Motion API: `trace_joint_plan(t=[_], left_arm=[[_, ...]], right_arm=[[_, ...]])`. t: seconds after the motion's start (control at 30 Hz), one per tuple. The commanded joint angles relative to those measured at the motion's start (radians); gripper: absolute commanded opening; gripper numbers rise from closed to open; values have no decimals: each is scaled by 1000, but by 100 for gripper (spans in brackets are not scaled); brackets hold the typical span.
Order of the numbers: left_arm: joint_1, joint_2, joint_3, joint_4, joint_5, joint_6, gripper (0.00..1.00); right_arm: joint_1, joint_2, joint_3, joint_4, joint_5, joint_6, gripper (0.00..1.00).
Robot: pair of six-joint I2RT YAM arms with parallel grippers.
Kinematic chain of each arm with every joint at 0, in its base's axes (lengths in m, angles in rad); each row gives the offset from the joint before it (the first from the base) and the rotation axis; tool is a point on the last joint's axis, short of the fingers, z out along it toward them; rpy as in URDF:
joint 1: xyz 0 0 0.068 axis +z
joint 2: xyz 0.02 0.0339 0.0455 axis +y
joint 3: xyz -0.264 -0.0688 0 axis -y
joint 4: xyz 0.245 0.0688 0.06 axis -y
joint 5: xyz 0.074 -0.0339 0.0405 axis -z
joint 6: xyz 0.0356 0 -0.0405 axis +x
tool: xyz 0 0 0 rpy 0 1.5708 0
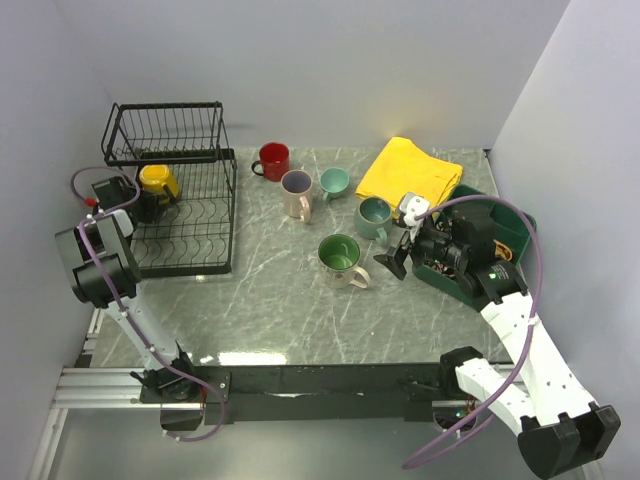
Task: Load the cups into the dish rack
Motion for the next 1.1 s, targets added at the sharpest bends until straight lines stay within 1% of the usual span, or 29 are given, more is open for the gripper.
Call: trace_joint_plan(t=[0.0,0.23,0.3,0.37,0.43,0.47,0.5,0.57,0.6,0.67,0.7,0.73,0.77,0.8,0.83,0.87,1.03,1.07], left_arm=[[-6,-99,14,-61,-36,100,51],[2,-263,-51,-111,-64,170,54],[8,-322,-86,-112,-70,196,54],[17,-368,-126,-153,-73,228,55],[16,-454,-173,-170,-87,264,56],[16,-487,-190,-176,-87,294,57],[16,-556,-207,-182,-84,310,62],[16,-631,-265,-182,-73,346,68],[16,-699,-279,-190,-64,362,72],[14,-765,-308,-213,-21,406,78],[12,-823,-316,-225,-6,419,82],[11,-849,-334,-236,35,437,84],[12,-898,-345,-245,60,440,90],[8,-920,-356,-250,92,443,91],[6,-941,-374,-253,121,449,99],[0,-974,-382,-256,175,452,97],[-60,-1047,-387,-345,286,492,96],[-66,-1069,-384,-358,312,495,96]], right_arm=[[-8,-13,29,0,-10,-7,100],[-6,-28,15,-1,-1,-19,100],[-8,-34,15,-6,-4,-21,100],[-6,-33,15,-13,-7,-24,100],[-6,-37,12,-20,-10,-24,100],[-8,-41,12,-23,-11,-22,100],[-8,-39,12,-26,-14,-19,100],[-8,-36,15,-29,-22,-16,100],[-6,-34,19,-36,-30,-12,100],[-8,-25,26,-47,-39,-9,100],[-8,-21,36,-65,-43,-7,100],[-8,-15,41,-76,-53,-7,100],[-8,5,48,-90,-60,-7,100],[-6,15,65,-121,-66,-7,100],[-8,28,73,-135,-74,-7,100],[-6,53,84,-150,-76,-5,100],[-4,139,176,-231,-51,34,100],[-1,186,199,-275,-41,36,100]])
